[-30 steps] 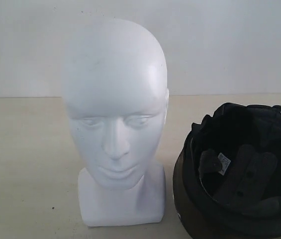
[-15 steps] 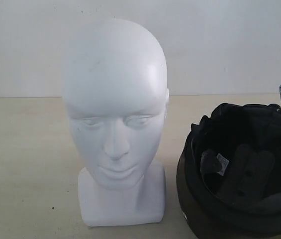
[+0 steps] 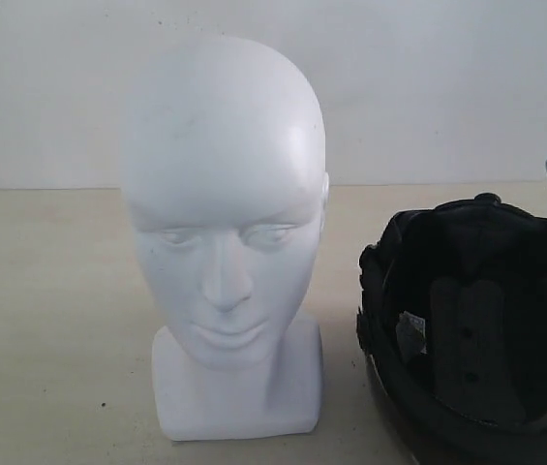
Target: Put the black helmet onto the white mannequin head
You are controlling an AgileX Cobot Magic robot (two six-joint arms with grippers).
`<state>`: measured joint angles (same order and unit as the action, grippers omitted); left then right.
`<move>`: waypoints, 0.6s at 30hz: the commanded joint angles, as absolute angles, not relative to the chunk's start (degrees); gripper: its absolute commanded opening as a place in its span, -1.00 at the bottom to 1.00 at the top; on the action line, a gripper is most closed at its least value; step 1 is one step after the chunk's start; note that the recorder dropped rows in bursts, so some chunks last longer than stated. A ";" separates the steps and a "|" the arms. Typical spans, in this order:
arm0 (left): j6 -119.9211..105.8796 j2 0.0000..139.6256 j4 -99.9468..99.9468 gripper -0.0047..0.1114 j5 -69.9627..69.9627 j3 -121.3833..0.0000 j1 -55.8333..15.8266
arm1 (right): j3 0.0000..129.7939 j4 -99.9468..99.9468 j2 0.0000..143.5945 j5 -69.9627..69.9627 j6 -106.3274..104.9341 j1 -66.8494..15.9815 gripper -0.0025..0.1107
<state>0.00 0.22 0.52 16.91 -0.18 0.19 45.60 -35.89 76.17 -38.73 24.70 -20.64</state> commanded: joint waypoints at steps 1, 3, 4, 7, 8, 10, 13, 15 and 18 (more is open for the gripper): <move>-0.49 0.00 1.05 -0.84 17.02 0.00 0.09 | 46.43 -38.03 76.15 -39.43 25.14 -20.58 -0.96; -0.49 0.00 1.05 -0.84 17.02 0.00 0.09 | 48.38 -38.37 76.05 -40.56 25.02 -20.58 -0.96; -0.49 0.00 1.05 -0.84 17.02 0.00 0.09 | 49.63 -38.37 76.05 -41.64 24.91 -20.58 -0.96; -0.49 0.00 1.05 -0.84 17.02 0.00 0.09 | 54.02 -37.10 76.05 -44.99 23.15 -20.58 -0.96; -0.49 0.00 1.05 -0.84 17.02 0.00 0.09 | 54.83 -35.65 76.05 -45.62 20.91 -20.58 -0.96; -0.49 0.00 1.05 -0.84 17.02 0.00 0.09 | 55.90 -30.25 76.05 -46.47 15.46 -20.58 -0.96; -0.49 0.00 1.05 -0.84 17.02 0.00 0.09 | 56.30 -20.29 75.93 -47.11 7.04 -20.58 -0.96; -0.49 0.00 1.05 -0.84 17.02 0.00 0.09 | 56.30 -14.16 75.93 -47.59 2.47 -20.58 -0.96; -0.49 0.00 1.05 -0.84 17.02 0.00 0.09 | 56.30 -8.96 75.93 -48.43 -1.97 -20.58 -0.96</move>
<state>0.00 0.22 0.52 16.91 -0.18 0.19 55.87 -14.04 76.28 -47.45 3.08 -20.64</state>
